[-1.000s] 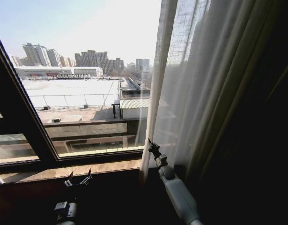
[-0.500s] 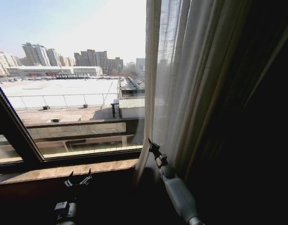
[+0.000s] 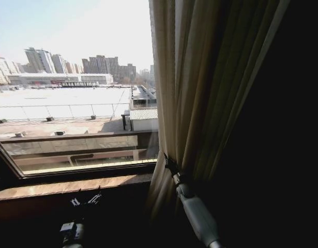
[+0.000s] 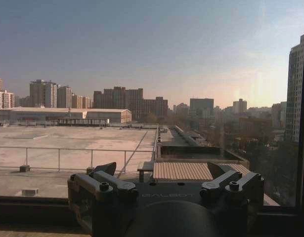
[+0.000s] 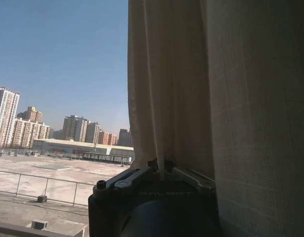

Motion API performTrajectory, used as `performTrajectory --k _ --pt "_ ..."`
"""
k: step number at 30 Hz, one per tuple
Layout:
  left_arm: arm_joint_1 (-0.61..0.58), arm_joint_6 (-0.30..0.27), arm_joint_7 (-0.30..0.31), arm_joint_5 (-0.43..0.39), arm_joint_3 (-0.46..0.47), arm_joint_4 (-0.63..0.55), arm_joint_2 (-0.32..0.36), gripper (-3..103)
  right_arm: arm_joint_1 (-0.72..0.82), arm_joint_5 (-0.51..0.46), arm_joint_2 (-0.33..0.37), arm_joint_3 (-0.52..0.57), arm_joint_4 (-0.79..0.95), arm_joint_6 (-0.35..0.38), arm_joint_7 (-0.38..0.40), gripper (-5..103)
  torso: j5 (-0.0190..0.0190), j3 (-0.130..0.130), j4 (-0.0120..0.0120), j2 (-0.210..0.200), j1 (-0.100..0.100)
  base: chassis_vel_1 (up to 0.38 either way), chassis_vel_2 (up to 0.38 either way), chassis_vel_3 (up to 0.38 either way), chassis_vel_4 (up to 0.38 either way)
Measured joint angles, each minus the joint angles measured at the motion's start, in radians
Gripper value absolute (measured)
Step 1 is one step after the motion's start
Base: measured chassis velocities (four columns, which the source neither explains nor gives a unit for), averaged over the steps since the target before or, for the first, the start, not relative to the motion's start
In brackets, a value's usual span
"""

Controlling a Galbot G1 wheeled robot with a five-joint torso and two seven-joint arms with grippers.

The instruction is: Open the curtains by pulling them apart, changing their state from closed to fully open.

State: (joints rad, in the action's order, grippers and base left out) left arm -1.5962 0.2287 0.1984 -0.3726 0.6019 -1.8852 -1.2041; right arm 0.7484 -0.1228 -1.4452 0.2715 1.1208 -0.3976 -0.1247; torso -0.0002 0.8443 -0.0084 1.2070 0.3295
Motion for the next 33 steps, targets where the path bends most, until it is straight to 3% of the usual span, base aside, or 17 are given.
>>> performTrajectory --k 18,26,28,33 --pt "0.000 0.000 0.001 0.000 0.001 0.000 0.000 100 -0.025 0.117 0.000 -0.010 -0.042 -0.009 0.032 0 -0.0004 0.000 0.0005 0.000 0.000 -0.013 -0.028 0.039 0.019" --pt "0.000 0.000 0.000 0.000 0.001 0.000 0.000 100 -0.134 0.132 -0.007 0.039 -0.187 0.053 0.172 0 0.0001 0.000 0.0004 0.000 0.000 0.000 0.000 0.000 0.000" --pt "0.000 0.000 0.000 0.000 0.001 0.000 0.000 100 -0.164 0.150 -0.001 0.078 -0.220 0.090 0.253 0 -0.0003 0.000 0.0006 0.000 0.000 0.000 0.000 0.000 0.000" --pt "0.000 0.000 0.000 0.000 0.000 0.000 0.000 100 -0.186 0.182 0.018 0.139 -0.248 0.129 0.352 0 0.0000 0.000 0.0005 0.000 0.000 0.000 0.000 0.000 0.000"
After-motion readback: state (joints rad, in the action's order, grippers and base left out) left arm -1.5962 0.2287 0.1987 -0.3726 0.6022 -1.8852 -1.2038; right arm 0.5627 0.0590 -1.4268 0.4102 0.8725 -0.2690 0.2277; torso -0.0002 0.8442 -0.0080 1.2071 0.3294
